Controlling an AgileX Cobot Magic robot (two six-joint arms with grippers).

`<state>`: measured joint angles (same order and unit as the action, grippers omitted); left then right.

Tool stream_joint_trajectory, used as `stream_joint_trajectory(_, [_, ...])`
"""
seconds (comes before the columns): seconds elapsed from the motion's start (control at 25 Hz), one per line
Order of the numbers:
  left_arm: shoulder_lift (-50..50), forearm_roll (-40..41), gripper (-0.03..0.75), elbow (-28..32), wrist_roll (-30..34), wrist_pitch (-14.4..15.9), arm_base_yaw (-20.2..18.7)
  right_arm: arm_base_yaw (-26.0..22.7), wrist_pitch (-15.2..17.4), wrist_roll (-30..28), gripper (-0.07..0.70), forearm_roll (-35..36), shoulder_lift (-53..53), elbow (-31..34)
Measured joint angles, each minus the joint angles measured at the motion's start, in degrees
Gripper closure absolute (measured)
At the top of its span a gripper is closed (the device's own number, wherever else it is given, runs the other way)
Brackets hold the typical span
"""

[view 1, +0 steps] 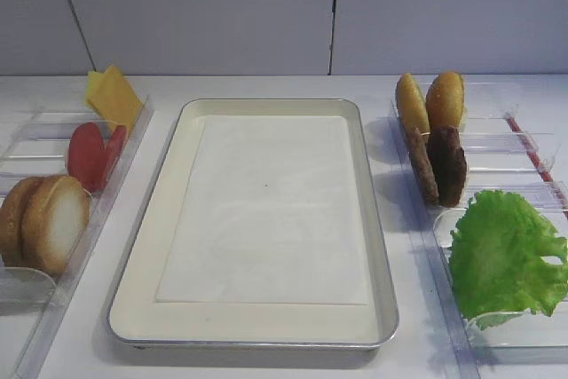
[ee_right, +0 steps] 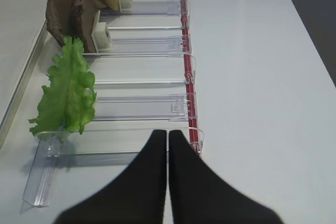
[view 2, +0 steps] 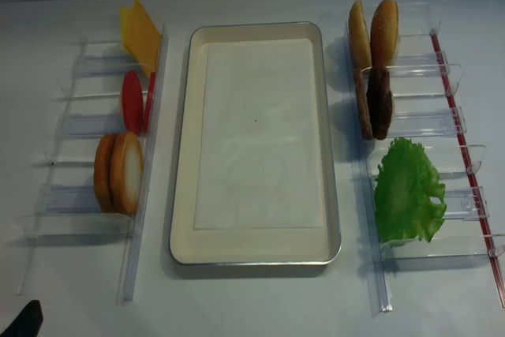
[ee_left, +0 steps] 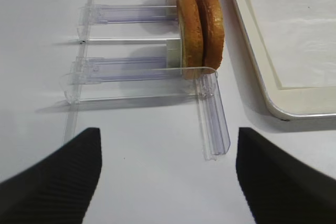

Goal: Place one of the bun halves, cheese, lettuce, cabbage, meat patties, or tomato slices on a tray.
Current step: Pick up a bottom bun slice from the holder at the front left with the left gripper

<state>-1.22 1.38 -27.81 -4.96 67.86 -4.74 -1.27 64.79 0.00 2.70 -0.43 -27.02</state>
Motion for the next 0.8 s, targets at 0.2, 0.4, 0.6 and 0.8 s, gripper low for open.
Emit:
stream_joint_trajectory(0.2, [0.0, 0.0, 0.222, 0.0, 0.0, 0.0, 0.0, 0.0, 0.0, 0.0, 0.594, 0.0, 0.0, 0.0])
stream_joint_trajectory(0.4, [0.0, 0.0, 0.222, 0.0, 0.0, 0.0, 0.0, 0.0, 0.0, 0.0, 0.594, 0.0, 0.0, 0.0])
stream_joint_trajectory(0.6, [0.0, 0.0, 0.222, 0.0, 0.0, 0.0, 0.0, 0.0, 0.0, 0.0, 0.594, 0.0, 0.0, 0.0])
stream_joint_trajectory(0.8, [0.0, 0.0, 0.222, 0.0, 0.0, 0.0, 0.0, 0.0, 0.0, 0.0, 0.594, 0.0, 0.0, 0.0])
